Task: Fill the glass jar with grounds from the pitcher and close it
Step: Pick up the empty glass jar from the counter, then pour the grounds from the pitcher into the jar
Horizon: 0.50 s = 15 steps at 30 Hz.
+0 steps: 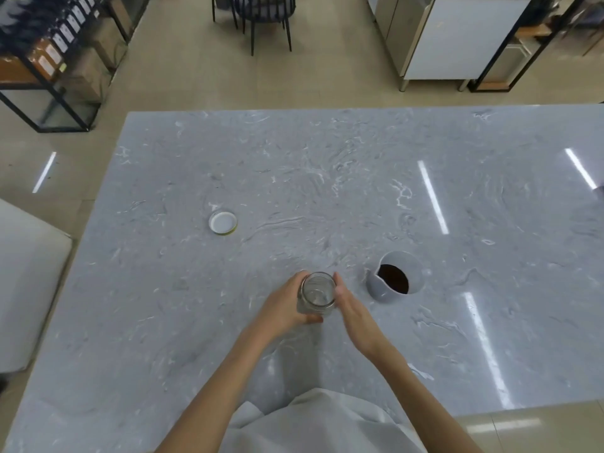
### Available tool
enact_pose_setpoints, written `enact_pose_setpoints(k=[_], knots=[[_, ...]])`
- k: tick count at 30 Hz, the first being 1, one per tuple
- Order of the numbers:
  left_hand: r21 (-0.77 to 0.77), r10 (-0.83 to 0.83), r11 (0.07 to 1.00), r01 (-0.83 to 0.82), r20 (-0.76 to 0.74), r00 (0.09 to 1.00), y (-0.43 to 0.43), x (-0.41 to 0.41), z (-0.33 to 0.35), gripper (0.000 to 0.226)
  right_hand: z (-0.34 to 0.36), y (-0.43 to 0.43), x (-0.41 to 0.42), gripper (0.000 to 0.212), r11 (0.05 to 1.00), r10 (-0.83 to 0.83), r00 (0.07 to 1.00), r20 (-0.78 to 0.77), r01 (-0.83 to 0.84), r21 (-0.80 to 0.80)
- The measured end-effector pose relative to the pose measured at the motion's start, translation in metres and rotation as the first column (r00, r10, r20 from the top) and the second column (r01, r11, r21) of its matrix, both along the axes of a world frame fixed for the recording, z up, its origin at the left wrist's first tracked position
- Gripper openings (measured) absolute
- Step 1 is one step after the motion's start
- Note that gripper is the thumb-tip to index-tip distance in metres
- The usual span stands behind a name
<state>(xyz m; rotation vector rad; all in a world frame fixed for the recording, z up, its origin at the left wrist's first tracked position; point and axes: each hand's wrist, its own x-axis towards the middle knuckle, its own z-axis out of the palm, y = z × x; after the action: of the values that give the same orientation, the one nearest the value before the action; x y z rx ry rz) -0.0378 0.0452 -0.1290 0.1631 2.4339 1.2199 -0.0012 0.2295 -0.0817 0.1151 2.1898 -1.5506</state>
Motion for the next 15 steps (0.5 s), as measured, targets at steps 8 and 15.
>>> enact_pose_setpoints(k=[8, 15], knots=[[-0.019, -0.006, 1.0, 0.006, -0.009, 1.0, 0.036, -0.014, 0.0, 0.093, 0.032, 0.128, -0.03, 0.082, 0.848, 0.313, 0.763, -0.566, 0.044, 0.528], [-0.014, 0.018, 1.0, -0.018, -0.033, 0.999, 0.059, -0.02, -0.002, 0.098, -0.003, 0.177, -0.049, 0.125, 0.872, 0.257, 0.953, -0.163, -0.156, 0.463]])
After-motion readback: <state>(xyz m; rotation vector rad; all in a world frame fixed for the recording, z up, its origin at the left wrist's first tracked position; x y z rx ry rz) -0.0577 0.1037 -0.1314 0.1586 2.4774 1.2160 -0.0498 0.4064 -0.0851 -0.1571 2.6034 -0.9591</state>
